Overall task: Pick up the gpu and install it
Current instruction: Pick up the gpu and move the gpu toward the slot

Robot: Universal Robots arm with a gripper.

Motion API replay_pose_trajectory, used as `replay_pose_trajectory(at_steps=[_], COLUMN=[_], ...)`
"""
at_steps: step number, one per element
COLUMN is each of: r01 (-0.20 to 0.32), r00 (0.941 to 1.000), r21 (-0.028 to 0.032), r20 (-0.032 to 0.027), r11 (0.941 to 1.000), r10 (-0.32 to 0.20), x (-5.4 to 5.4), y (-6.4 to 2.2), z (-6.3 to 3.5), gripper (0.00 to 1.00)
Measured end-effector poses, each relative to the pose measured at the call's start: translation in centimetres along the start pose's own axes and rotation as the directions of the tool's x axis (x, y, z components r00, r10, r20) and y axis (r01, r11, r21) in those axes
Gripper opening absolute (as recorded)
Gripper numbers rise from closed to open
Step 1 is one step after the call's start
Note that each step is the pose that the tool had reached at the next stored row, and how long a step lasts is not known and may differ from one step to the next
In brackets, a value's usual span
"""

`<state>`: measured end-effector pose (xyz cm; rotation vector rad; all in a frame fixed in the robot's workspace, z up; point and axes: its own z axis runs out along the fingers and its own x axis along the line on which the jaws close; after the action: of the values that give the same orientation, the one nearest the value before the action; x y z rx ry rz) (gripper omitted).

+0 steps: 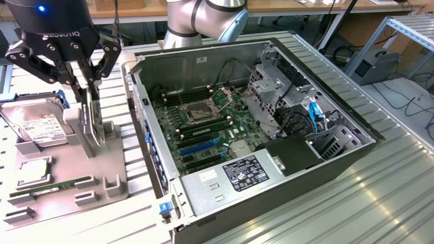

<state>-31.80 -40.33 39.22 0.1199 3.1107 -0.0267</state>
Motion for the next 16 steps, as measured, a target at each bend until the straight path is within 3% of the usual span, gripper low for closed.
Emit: replay_pose_trajectory(at_steps=[16], r01=[0.000], r00=[1.0000], r21=[0.0000], r20=[0.0000], r11=[1.0000], r10=[0.000], x=[0.0], y=[-0.02], z=[-1.10], gripper=[0.27])
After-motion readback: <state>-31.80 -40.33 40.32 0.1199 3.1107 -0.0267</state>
